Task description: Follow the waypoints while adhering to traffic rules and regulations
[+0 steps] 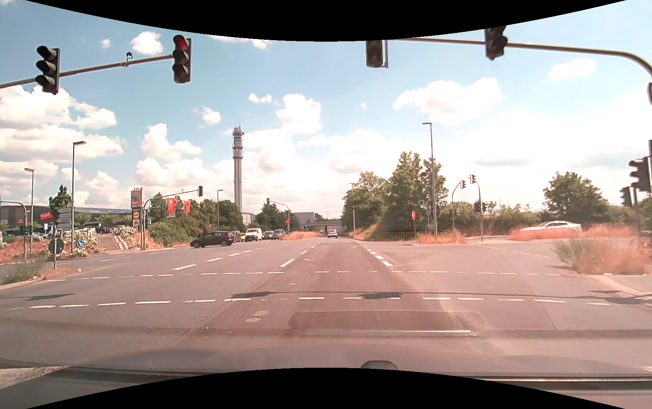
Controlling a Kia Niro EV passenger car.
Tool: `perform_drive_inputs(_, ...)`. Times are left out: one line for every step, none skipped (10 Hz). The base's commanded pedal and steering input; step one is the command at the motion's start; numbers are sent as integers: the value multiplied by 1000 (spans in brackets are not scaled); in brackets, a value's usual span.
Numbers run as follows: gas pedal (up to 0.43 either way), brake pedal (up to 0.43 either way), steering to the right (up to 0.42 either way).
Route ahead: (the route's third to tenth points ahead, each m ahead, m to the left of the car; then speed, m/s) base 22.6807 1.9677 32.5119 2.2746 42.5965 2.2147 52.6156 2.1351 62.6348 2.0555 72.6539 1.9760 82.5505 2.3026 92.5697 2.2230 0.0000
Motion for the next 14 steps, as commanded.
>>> perform_drive_inputs(0,177,-2)
perform_drive_inputs(0,177,-2)
perform_drive_inputs(0,177,-3)
perform_drive_inputs(0,177,-2)
perform_drive_inputs(0,177,-2)
perform_drive_inputs(0,177,-2)
perform_drive_inputs(0,177,-3)
perform_drive_inputs(0,177,-2)
perform_drive_inputs(0,177,-2)
perform_drive_inputs(0,177,-2)
perform_drive_inputs(0,177,-2)
perform_drive_inputs(0,177,-3)
perform_drive_inputs(0,177,-3)
perform_drive_inputs(0,177,-2)
